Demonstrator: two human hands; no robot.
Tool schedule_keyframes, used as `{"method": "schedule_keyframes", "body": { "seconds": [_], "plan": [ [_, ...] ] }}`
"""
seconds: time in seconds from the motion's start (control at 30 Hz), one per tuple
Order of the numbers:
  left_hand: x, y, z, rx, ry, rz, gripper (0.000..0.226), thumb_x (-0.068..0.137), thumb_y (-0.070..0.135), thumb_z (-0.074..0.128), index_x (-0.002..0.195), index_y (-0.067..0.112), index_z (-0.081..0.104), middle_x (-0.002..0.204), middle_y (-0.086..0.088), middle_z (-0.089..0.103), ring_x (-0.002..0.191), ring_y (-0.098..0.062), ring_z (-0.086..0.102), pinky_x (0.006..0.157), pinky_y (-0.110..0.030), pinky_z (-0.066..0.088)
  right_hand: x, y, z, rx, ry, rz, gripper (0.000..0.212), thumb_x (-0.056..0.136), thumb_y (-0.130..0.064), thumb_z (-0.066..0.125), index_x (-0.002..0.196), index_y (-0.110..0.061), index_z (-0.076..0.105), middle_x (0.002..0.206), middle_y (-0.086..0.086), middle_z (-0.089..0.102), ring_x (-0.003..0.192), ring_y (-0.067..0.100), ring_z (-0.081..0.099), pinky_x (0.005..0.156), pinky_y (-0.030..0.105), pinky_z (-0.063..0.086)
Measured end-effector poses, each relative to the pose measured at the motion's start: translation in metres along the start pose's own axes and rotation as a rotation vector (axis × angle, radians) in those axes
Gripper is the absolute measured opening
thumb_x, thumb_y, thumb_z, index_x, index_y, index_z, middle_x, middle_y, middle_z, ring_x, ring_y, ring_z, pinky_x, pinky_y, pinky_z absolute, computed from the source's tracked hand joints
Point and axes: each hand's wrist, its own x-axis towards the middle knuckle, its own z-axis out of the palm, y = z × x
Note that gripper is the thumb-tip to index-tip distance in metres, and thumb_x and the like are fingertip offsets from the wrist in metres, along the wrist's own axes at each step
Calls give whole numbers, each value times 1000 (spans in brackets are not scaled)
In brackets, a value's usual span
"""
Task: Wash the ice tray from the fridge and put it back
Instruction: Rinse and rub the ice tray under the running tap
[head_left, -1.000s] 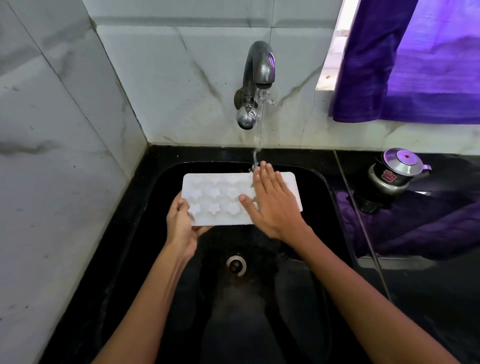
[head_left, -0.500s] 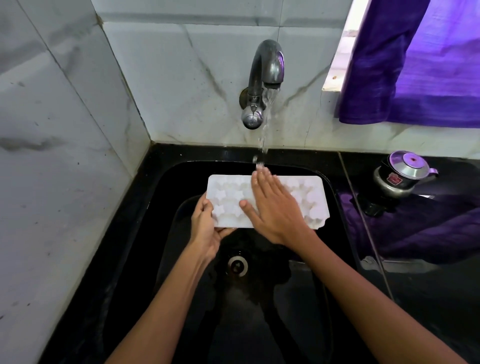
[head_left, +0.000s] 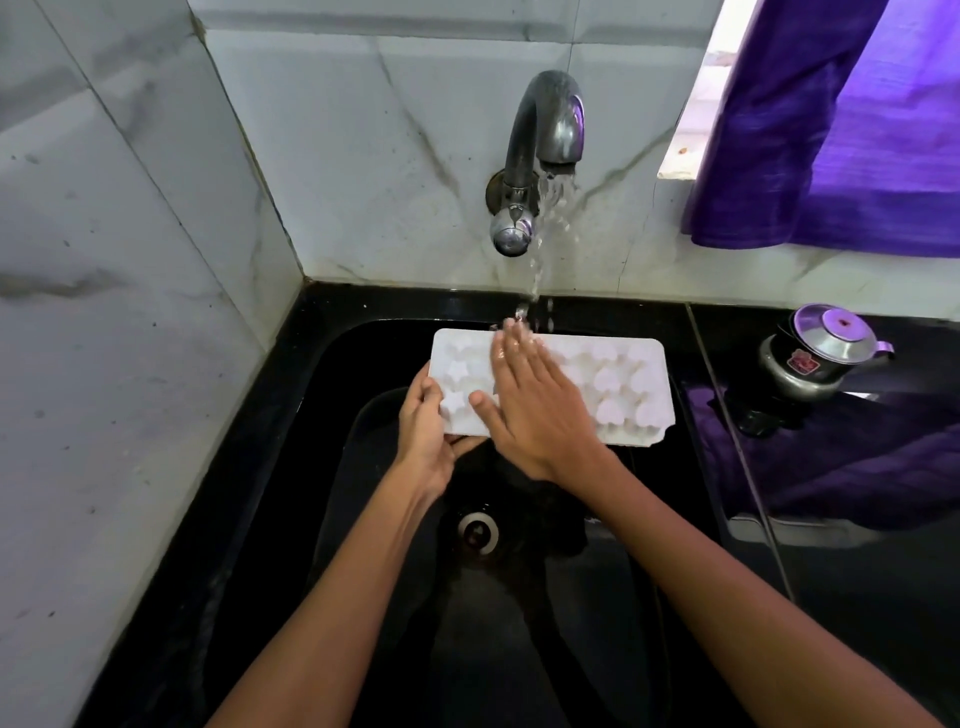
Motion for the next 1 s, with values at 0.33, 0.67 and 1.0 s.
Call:
{"method": "schedule_keyframes", "body": {
  "seconds": [0.33, 0.67, 1.0],
  "plan": [
    [4, -7, -9, -17, -30, -26, 28, 103, 30, 33, 110, 40, 59, 106, 2, 70, 94, -21, 68, 58, -37, 58, -5, 11, 4, 26, -2, 125, 69, 99, -49, 11, 149, -4, -2, 159, 14, -7, 146, 20, -13, 116, 29, -13],
    [9, -11, 6, -111, -83, -54, 30, 103, 30, 35, 118, 35, 60, 108, 0, 71, 83, -16, 71, 53, -30, 57, -25, 6, 12, -54, -9, -62, 65, 98, -48, 4, 149, -8, -3, 159, 11, -6, 146, 18, -13, 117, 31, -12],
    [4, -19, 23, -55, -280, -49, 27, 99, 34, 42, 118, 31, 62, 113, 2, 70, 100, -16, 69, 66, -27, 58, 11, -2, 8, 19, 31, 67, 62, 101, -41, 14, 150, -4, 5, 159, 14, -1, 148, 21, -6, 118, 33, -7]
  ]
}}
